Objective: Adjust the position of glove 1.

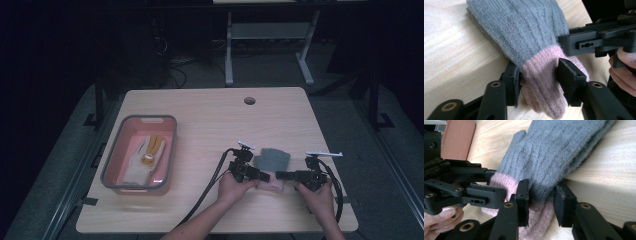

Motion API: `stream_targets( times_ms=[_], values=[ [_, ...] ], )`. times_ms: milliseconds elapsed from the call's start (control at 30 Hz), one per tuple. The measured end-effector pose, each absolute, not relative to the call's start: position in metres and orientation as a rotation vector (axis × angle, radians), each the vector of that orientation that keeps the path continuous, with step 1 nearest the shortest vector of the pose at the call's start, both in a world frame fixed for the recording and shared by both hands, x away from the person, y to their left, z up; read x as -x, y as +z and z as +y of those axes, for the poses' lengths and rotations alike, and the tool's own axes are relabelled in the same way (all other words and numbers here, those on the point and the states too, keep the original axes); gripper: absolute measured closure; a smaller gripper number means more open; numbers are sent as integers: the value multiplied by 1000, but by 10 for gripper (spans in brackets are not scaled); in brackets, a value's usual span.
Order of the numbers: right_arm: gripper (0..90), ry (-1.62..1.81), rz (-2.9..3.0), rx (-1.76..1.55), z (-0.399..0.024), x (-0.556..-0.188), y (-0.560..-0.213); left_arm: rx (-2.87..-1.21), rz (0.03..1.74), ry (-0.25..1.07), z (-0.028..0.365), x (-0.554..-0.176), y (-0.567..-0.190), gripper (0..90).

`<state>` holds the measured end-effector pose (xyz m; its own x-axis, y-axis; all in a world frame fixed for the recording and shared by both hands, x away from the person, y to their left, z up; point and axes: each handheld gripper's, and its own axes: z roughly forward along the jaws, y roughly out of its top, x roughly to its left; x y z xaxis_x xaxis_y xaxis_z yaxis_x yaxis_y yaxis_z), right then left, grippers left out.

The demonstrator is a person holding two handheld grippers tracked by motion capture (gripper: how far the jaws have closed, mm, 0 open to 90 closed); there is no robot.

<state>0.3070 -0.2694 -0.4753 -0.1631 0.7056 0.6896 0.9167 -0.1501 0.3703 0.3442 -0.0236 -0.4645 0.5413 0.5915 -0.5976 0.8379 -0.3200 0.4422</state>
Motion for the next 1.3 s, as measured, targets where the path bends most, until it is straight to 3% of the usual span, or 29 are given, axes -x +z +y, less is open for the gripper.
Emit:
stream_targets(
  times_ms=[700,1300],
  values=[
    [715,-1199,-1924,1818,-256,-312,-459,-1956,1152,-457,-6,-348,-461,601],
    [714,-1243,-2008,1713,-212,-328,-419,-1899,1136,-386,45,-350,-424,601]
  ],
)
